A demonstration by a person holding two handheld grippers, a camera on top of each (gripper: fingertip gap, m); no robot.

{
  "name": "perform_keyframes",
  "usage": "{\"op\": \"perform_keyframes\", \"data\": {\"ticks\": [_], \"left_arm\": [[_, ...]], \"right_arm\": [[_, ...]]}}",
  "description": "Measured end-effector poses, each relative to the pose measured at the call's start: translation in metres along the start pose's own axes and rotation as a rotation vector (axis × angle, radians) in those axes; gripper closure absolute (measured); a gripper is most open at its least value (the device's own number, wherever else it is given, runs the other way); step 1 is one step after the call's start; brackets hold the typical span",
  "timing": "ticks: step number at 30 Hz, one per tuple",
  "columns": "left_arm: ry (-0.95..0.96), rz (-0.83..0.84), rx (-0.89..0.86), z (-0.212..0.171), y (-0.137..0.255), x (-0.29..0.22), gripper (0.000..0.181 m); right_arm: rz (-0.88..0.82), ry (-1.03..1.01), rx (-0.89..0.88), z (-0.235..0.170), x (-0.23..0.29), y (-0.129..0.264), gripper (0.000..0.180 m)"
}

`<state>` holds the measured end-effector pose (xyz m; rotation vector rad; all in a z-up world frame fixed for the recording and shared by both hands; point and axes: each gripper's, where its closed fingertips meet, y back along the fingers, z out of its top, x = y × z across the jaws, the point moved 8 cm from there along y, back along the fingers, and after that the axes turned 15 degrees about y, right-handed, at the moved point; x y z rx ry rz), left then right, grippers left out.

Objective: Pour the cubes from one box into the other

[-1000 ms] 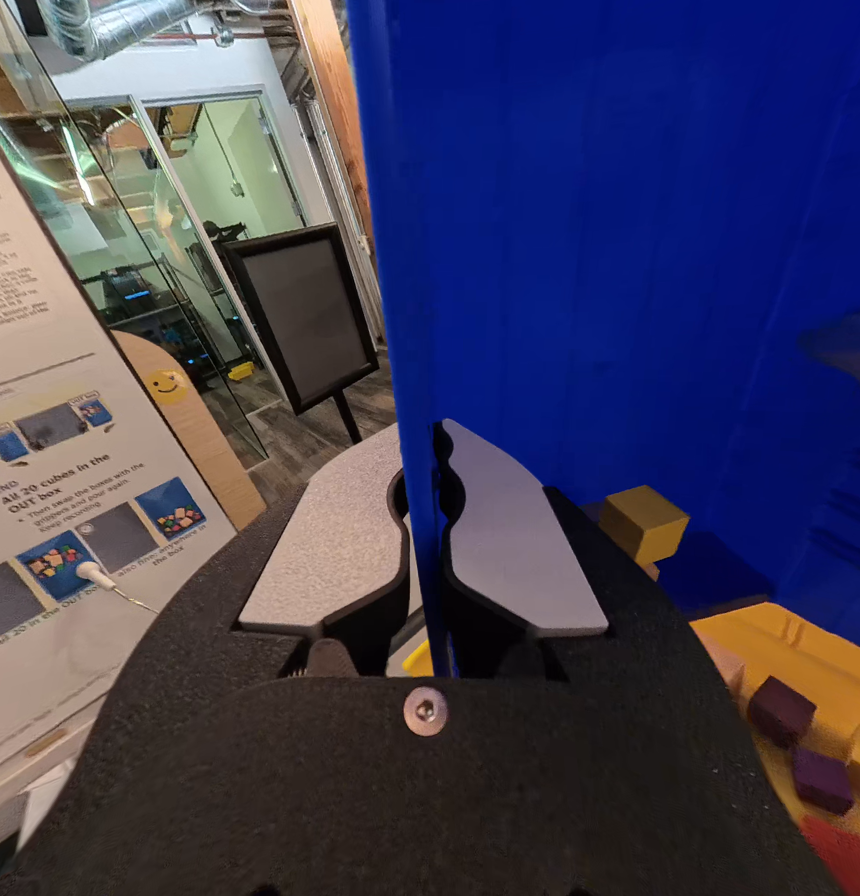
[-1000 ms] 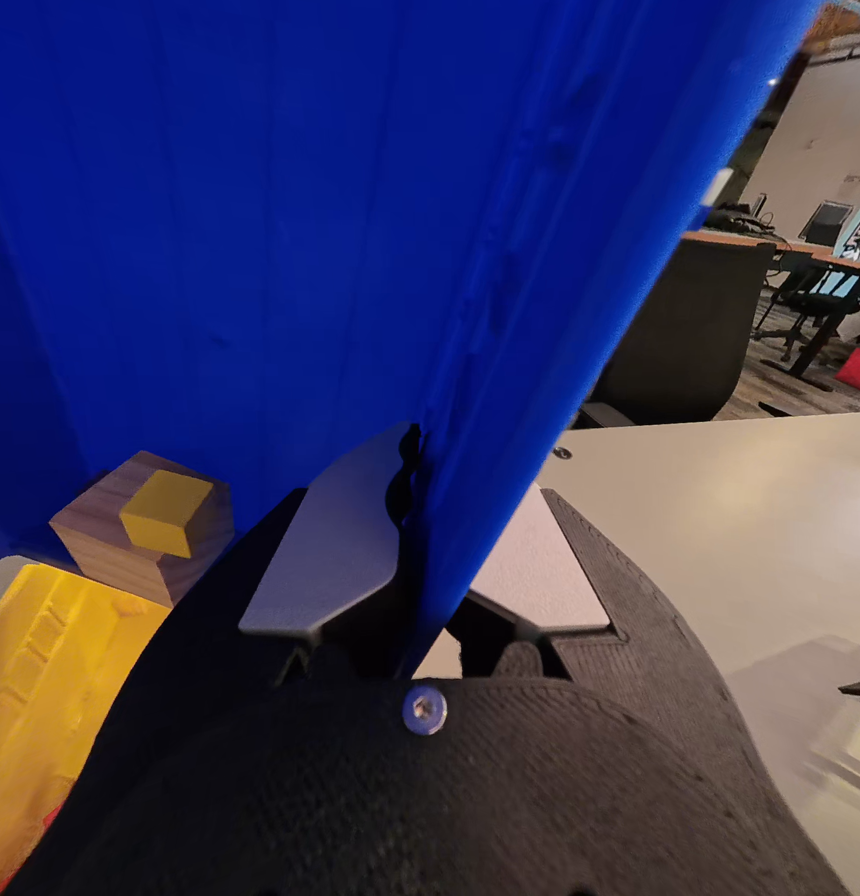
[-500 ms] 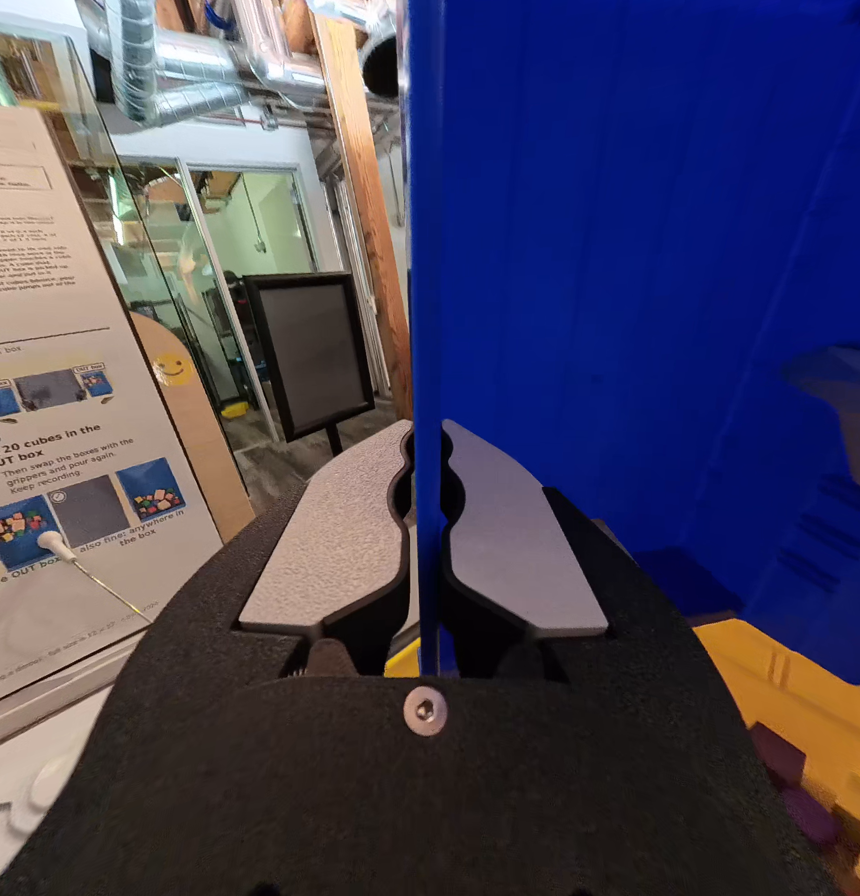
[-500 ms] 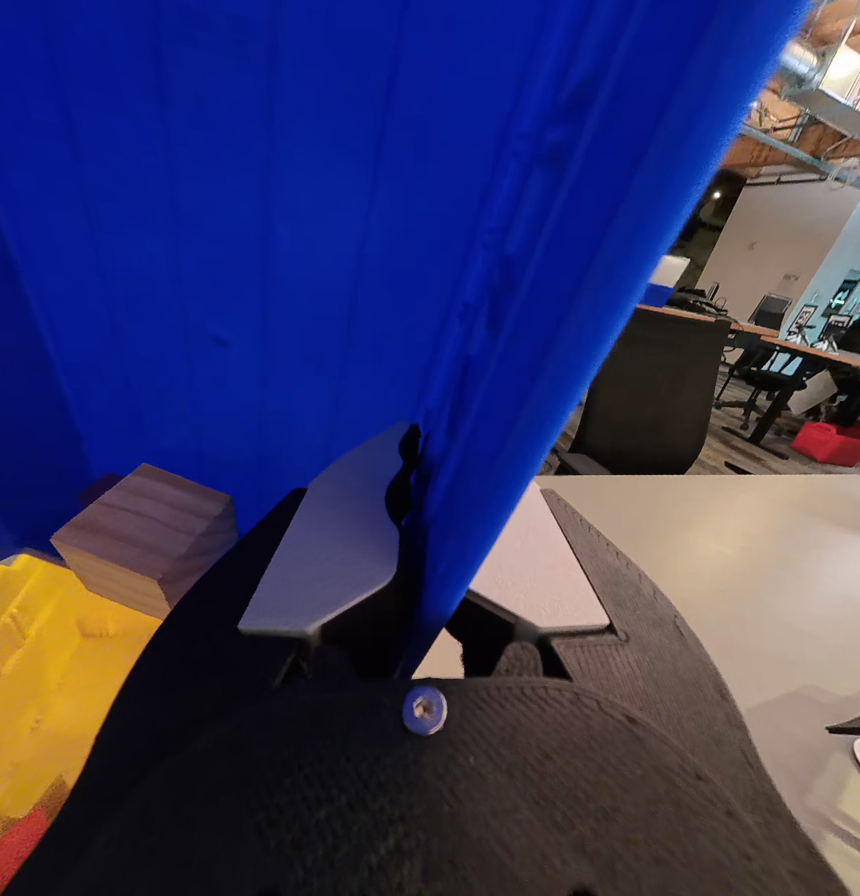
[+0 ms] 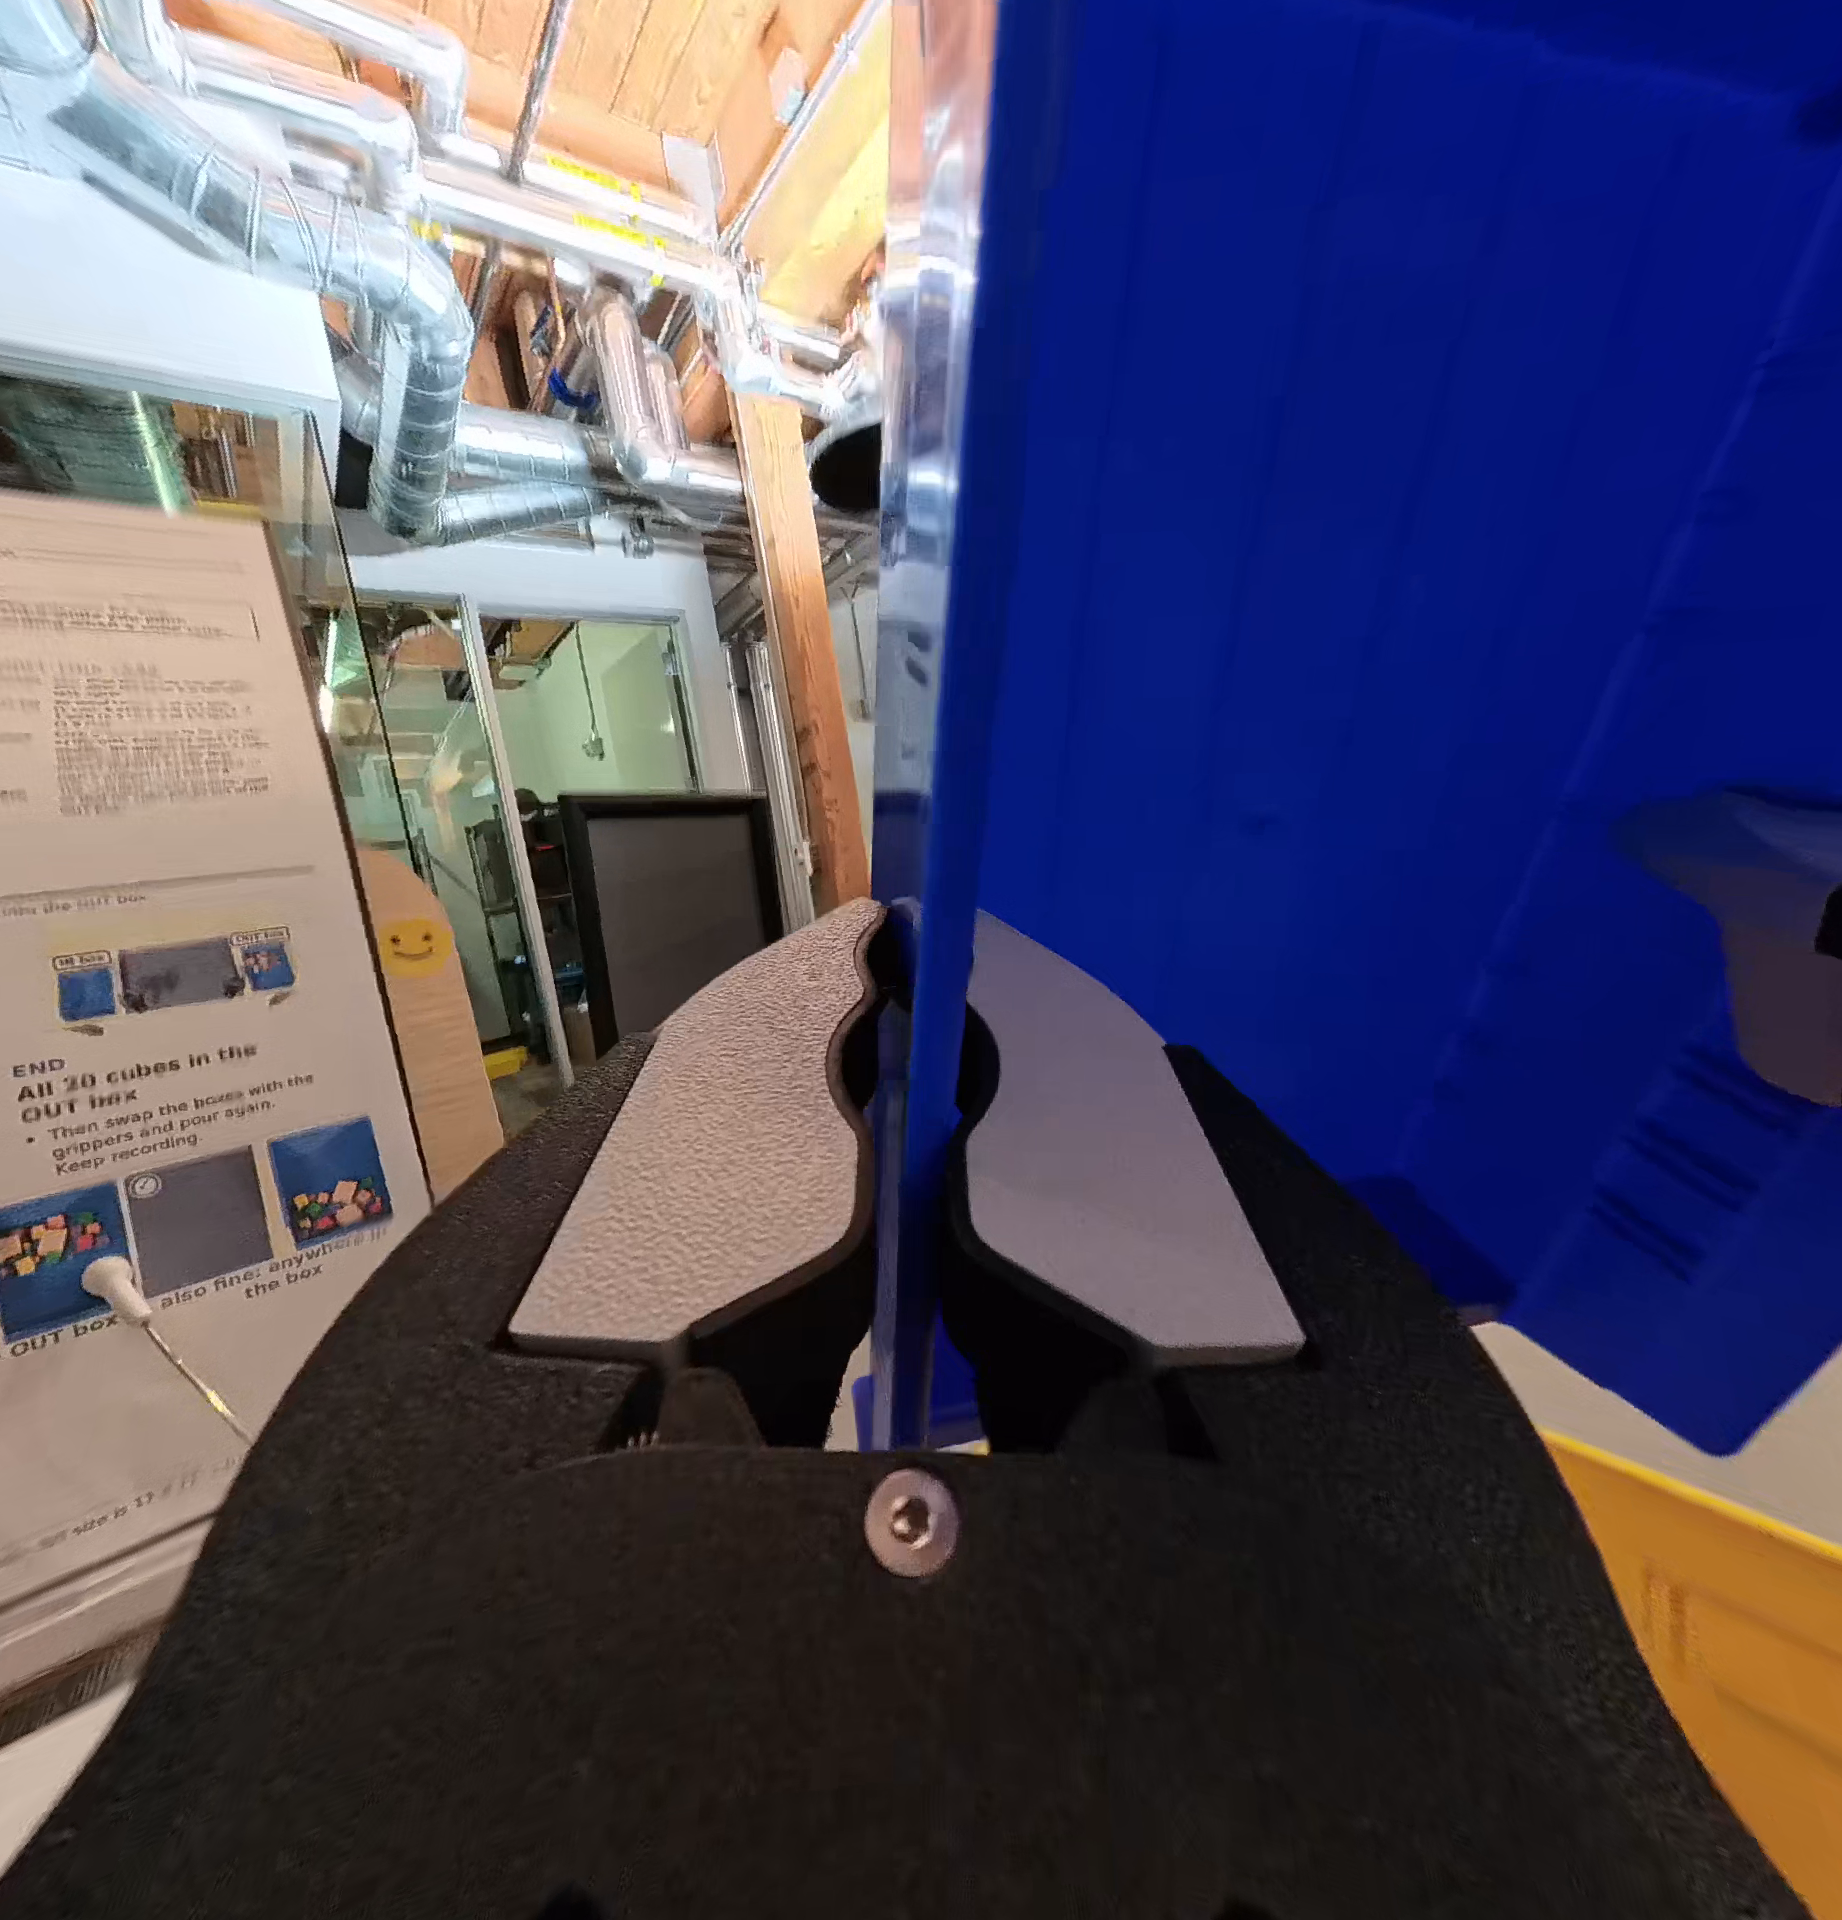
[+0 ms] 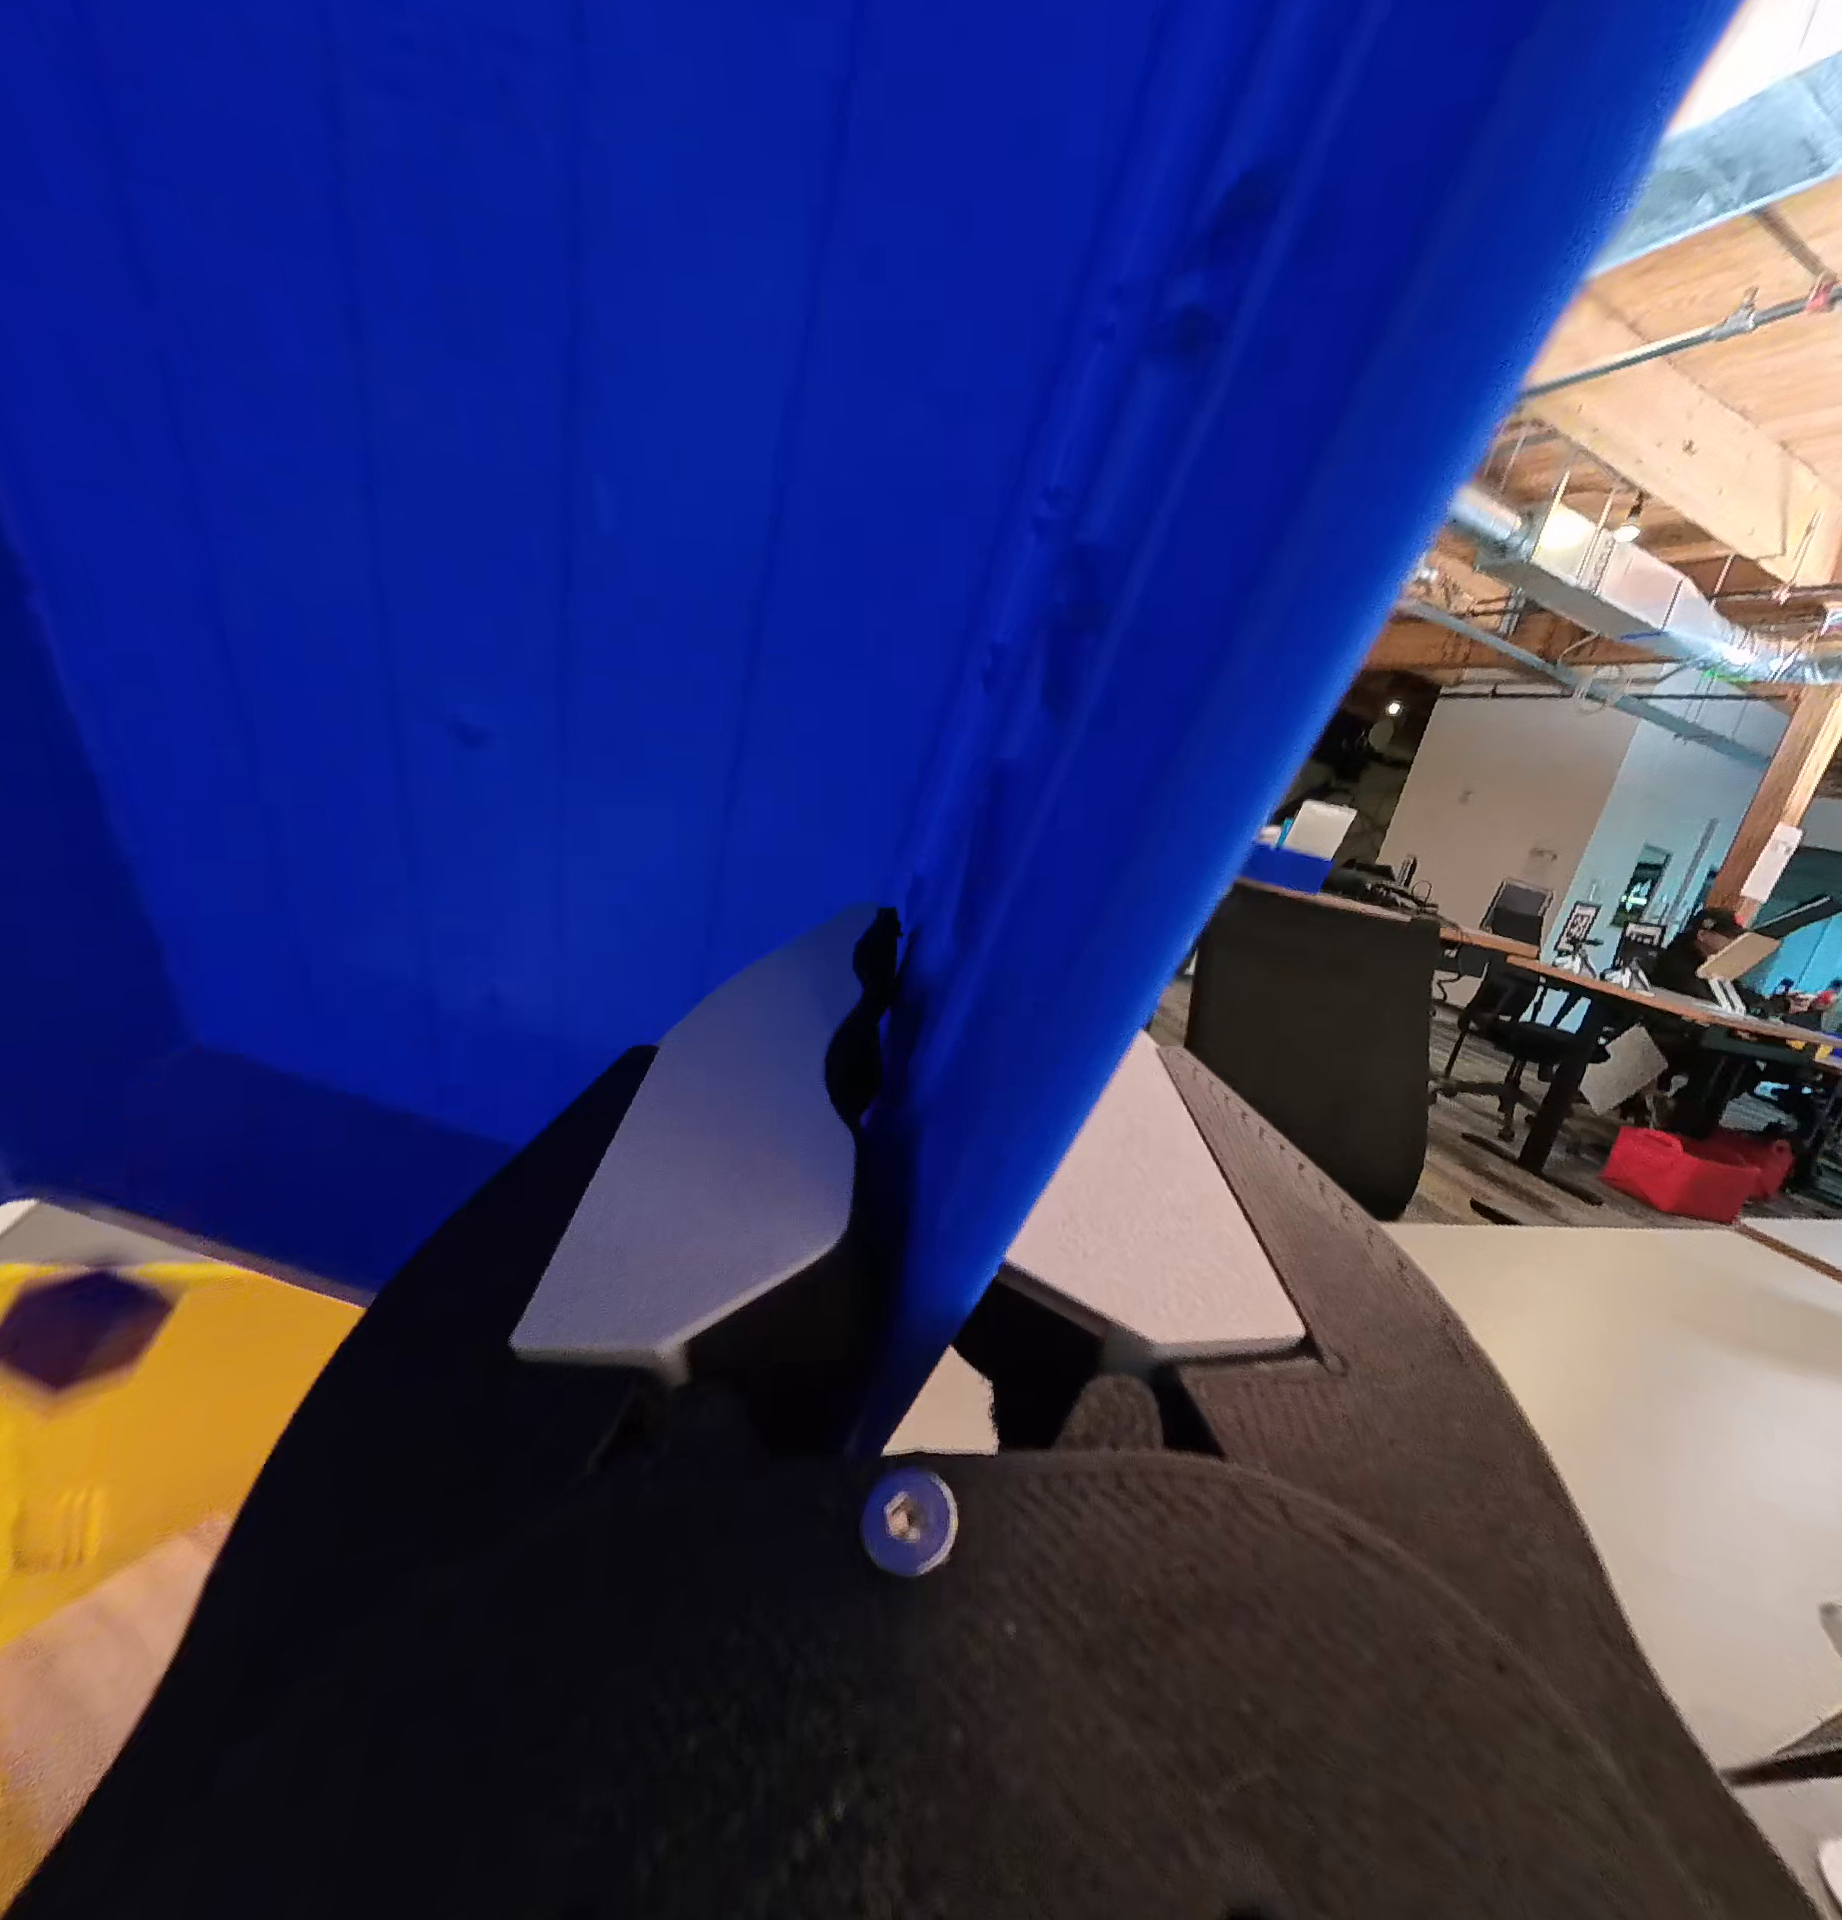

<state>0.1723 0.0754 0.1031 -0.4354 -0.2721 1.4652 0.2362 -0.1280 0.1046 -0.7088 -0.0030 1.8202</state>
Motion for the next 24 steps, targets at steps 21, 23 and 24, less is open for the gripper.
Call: {"op": "perform_keyframes", "data": {"ticks": [21, 23, 24], "left_arm": [[0.023, 0.548, 1.074, 0.150, 0.128, 0.093, 0.170], [0.188, 0.622, 1.268, 0.136, 0.161, 0.124, 0.171], [0.243, 0.655, 1.357, 0.126, 0.177, 0.138, 0.172]], "right_arm": [[0.842, 0.040, 0.748, 0.162, 0.116, 0.000, 0.173], [0.988, 0.070, 0.920, 0.153, 0.167, 0.009, 0.173], [1.055, 0.076, 1.002, 0.144, 0.192, 0.015, 0.173]]}}
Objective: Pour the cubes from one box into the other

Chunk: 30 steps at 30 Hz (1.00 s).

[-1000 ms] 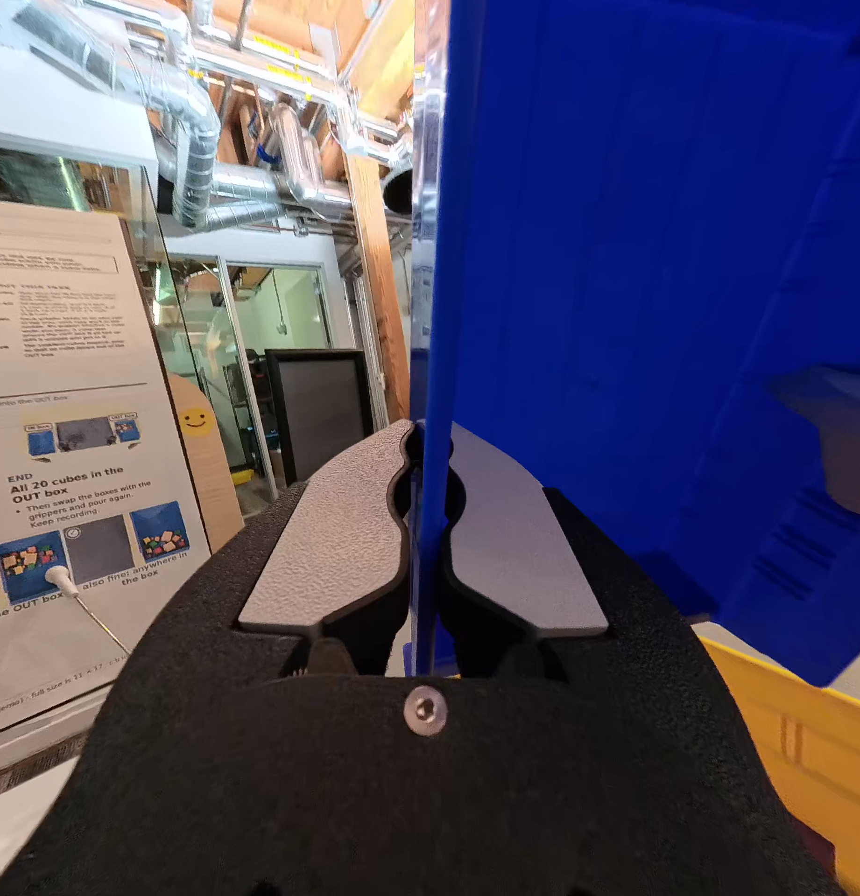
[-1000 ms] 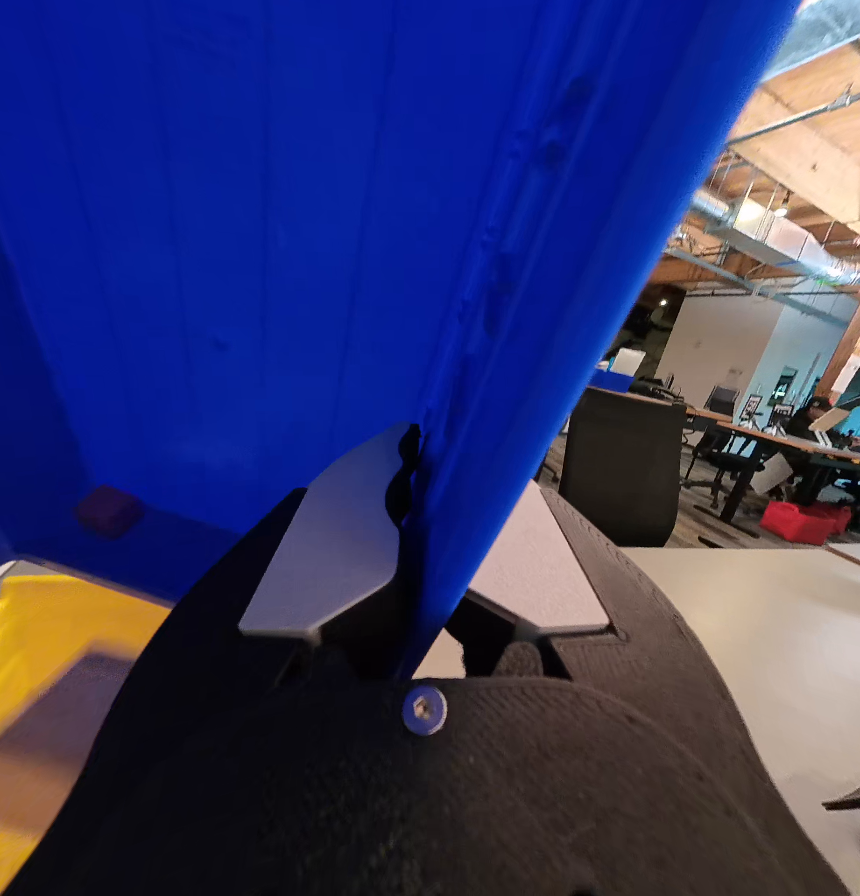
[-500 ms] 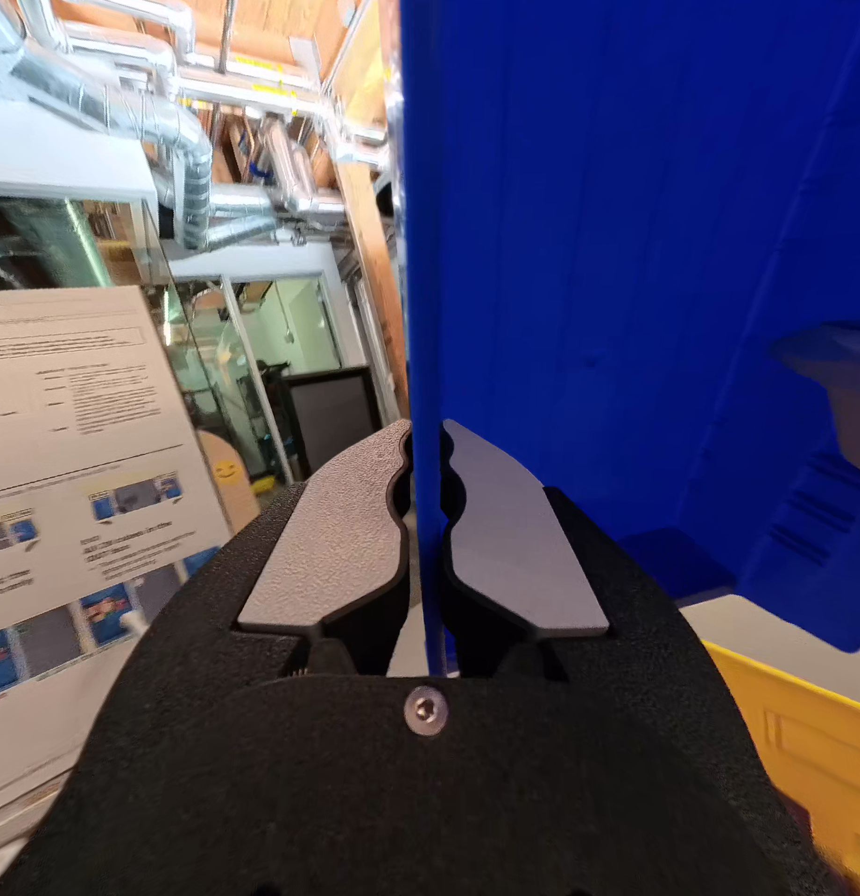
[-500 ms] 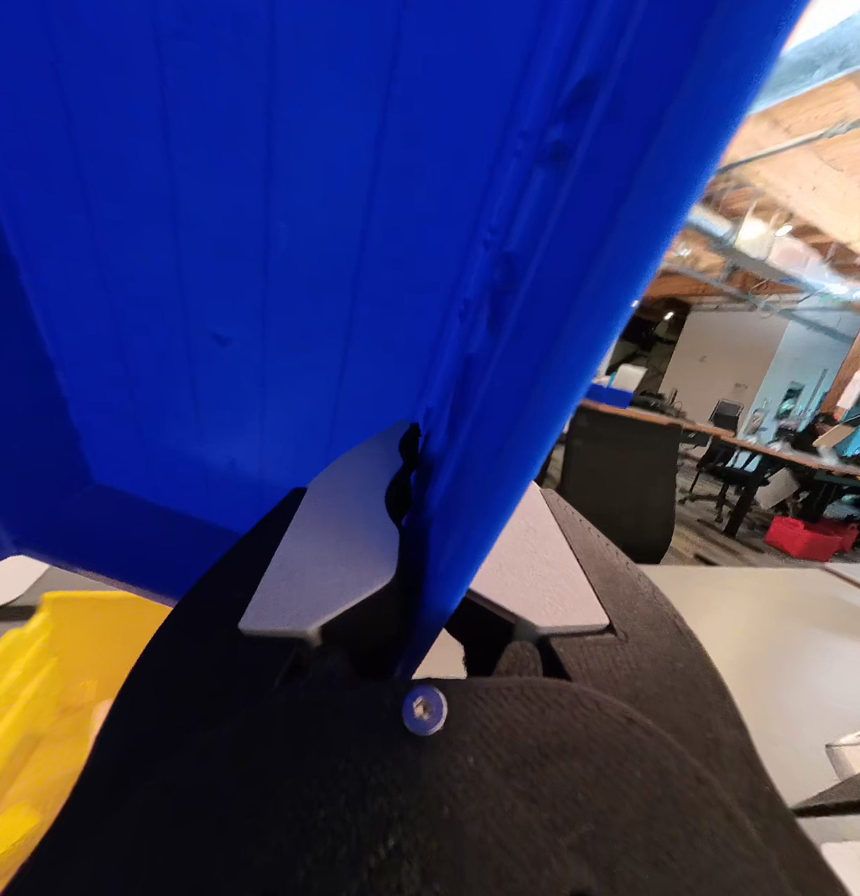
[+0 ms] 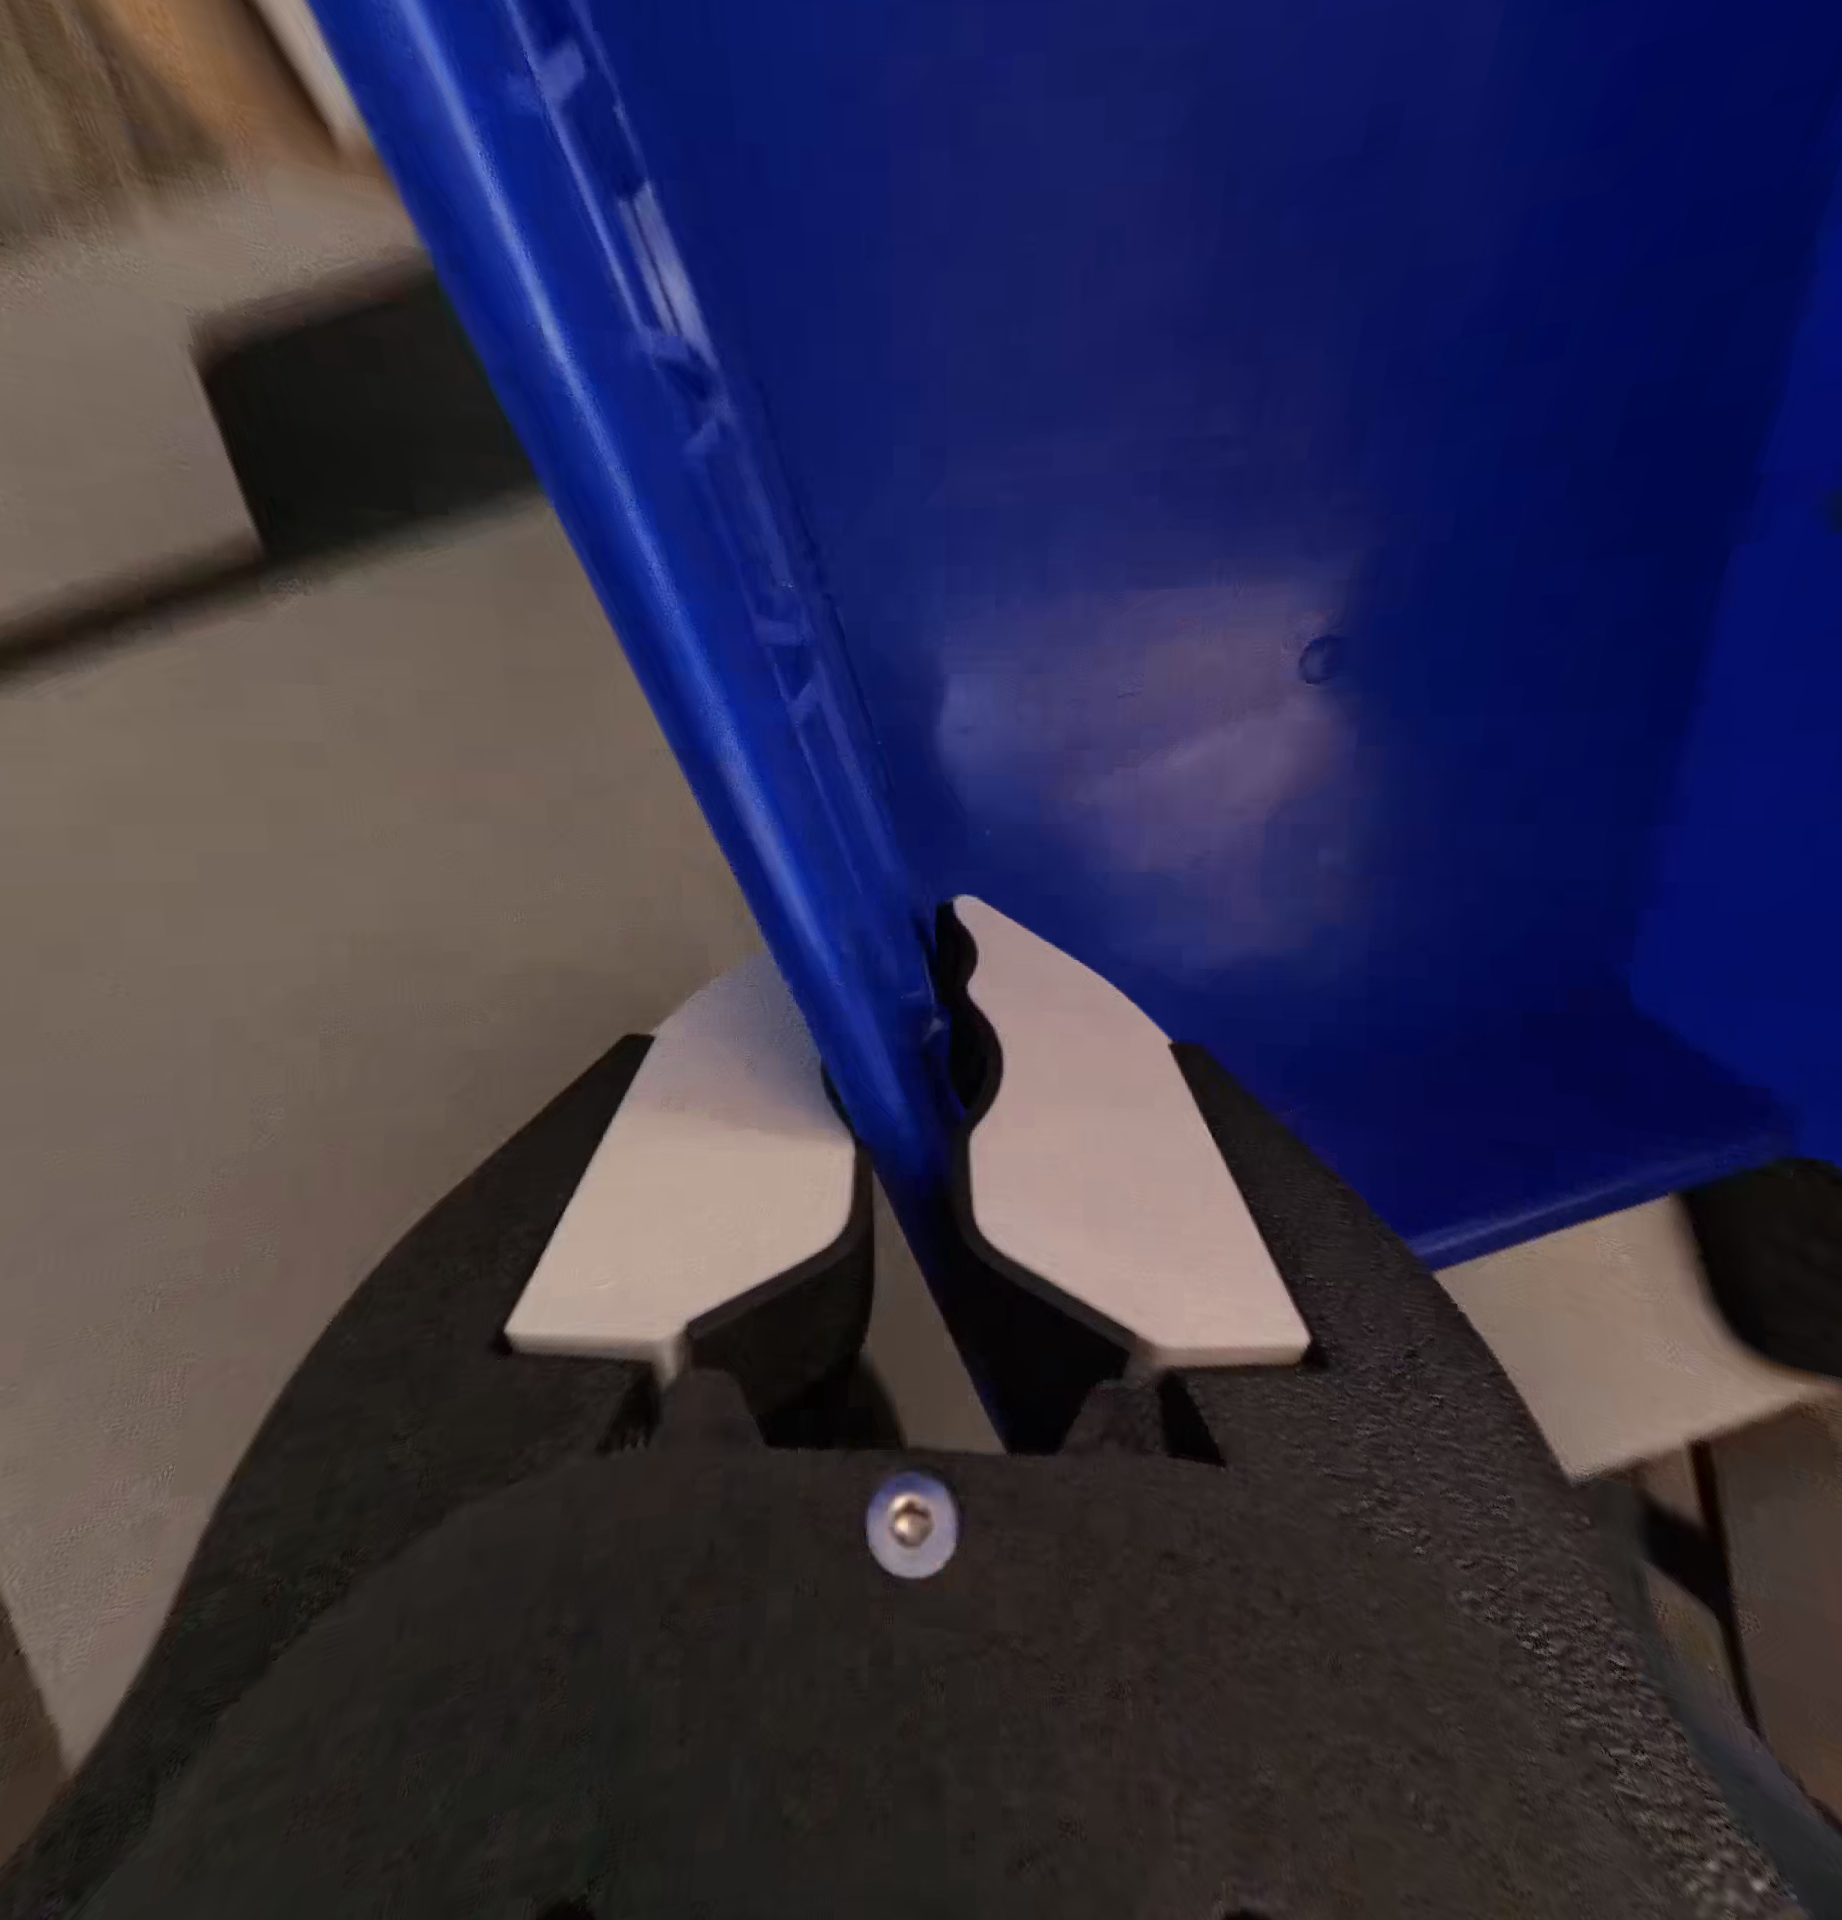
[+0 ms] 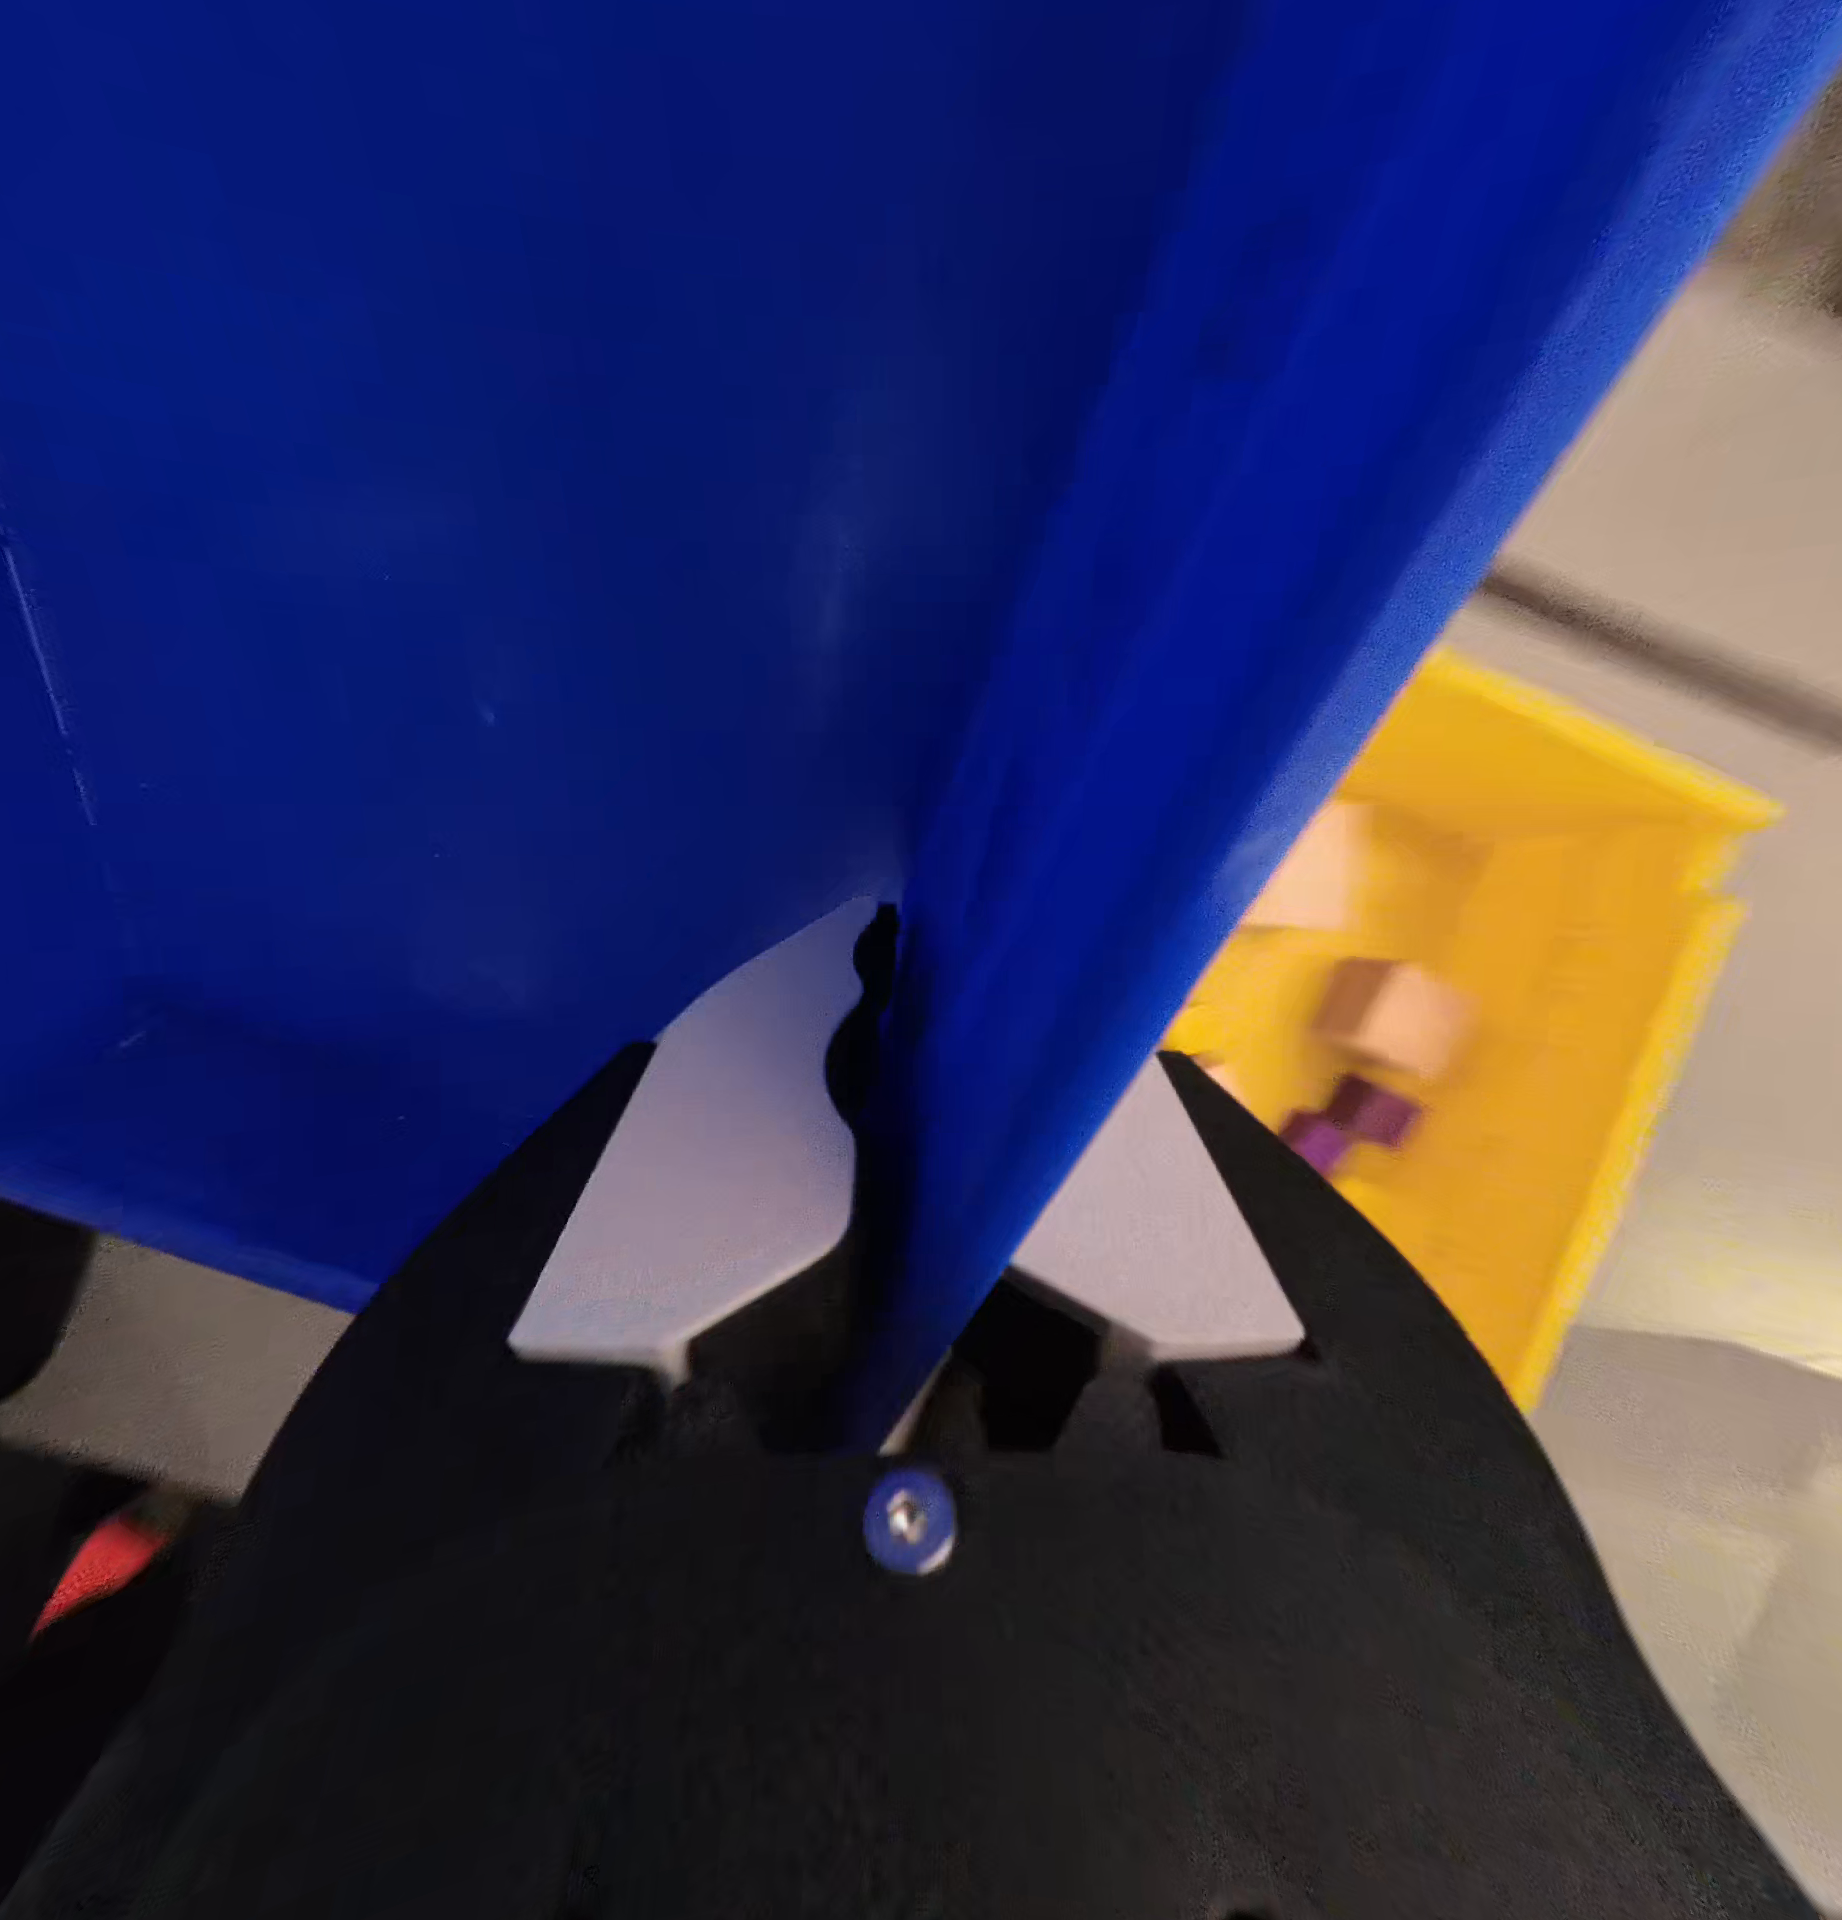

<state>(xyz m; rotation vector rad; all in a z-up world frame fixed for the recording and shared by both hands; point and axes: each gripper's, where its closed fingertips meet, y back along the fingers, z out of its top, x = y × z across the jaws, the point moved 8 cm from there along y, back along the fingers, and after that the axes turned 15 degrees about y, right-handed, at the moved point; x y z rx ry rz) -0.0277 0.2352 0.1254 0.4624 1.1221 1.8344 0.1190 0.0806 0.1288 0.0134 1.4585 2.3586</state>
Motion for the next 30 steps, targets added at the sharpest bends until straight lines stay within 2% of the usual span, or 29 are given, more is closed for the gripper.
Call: {"op": "perform_keyframes", "data": {"ticks": [4, 8, 12, 18, 25, 27, 28, 30], "left_arm": [[0.089, 0.021, 0.309, -0.031, -0.061, 0.046, 0.173], [0.113, -0.015, 0.485, -0.054, -0.111, 0.060, 0.173], [0.073, 0.016, 0.491, -0.047, -0.126, 0.073, 0.173], [0.110, 0.045, 0.489, -0.035, -0.124, 0.113, 0.173], [0.126, 0.010, 0.520, -0.049, -0.142, 0.129, 0.172], [0.118, -0.007, 0.477, -0.052, -0.143, 0.130, 0.171], [0.107, -0.023, 0.446, -0.052, -0.143, 0.130, 0.167], [0.149, -0.061, 0.361, -0.052, -0.140, 0.133, 0.142]], "right_arm": [[0.192, -0.044, 0.274, -0.010, 0.043, -0.083, 0.173], [0.257, -0.093, 0.442, -0.033, 0.059, -0.130, 0.174], [0.278, -0.139, 0.435, -0.033, 0.065, -0.153, 0.173], [0.325, -0.110, 0.407, 0.001, 0.086, -0.173, 0.173], [0.347, -0.079, 0.455, 0.004, 0.095, -0.195, 0.172], [0.350, -0.074, 0.440, 0.002, 0.097, -0.197, 0.170], [0.342, -0.065, 0.416, 0.002, 0.097, -0.197, 0.168], [0.310, -0.030, 0.379, 0.002, 0.097, -0.196, 0.158]]}}
